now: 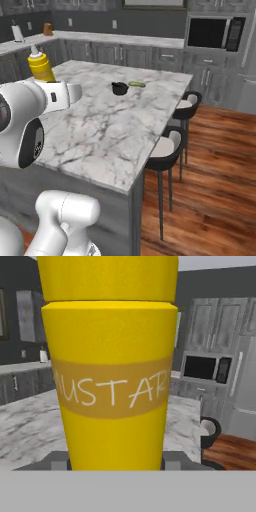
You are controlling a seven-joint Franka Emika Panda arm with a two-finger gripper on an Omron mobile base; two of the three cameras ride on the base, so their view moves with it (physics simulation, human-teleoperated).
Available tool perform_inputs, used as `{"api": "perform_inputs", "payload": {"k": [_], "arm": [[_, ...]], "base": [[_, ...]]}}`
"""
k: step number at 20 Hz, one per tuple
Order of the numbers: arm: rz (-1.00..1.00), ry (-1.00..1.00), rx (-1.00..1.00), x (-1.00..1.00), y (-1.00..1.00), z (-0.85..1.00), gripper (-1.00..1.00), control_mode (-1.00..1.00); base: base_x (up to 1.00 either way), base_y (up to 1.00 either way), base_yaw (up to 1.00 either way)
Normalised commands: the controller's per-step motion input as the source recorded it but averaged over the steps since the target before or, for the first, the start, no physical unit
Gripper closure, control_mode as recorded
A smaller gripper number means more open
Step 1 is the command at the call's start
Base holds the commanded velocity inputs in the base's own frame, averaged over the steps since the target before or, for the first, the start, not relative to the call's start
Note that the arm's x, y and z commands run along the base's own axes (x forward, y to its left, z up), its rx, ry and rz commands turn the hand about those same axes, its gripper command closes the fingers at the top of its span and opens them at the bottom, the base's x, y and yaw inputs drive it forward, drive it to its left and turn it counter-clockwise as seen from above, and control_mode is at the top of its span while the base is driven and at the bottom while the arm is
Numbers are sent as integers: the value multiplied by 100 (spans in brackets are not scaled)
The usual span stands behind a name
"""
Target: Move the shaker and mustard from the cabinet to the dining counter.
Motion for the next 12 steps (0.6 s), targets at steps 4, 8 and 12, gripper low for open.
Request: {"api": "perform_inputs", "payload": {"k": [4, 8, 12], "arm": [[0, 0, 0, 0, 0, 0, 100, 100], [0, 0, 0, 0, 0, 0, 100, 100], [0, 0, 0, 0, 0, 0, 100, 100]], "base": [[10, 18, -37], [29, 35, -35], [23, 45, -33]]}}
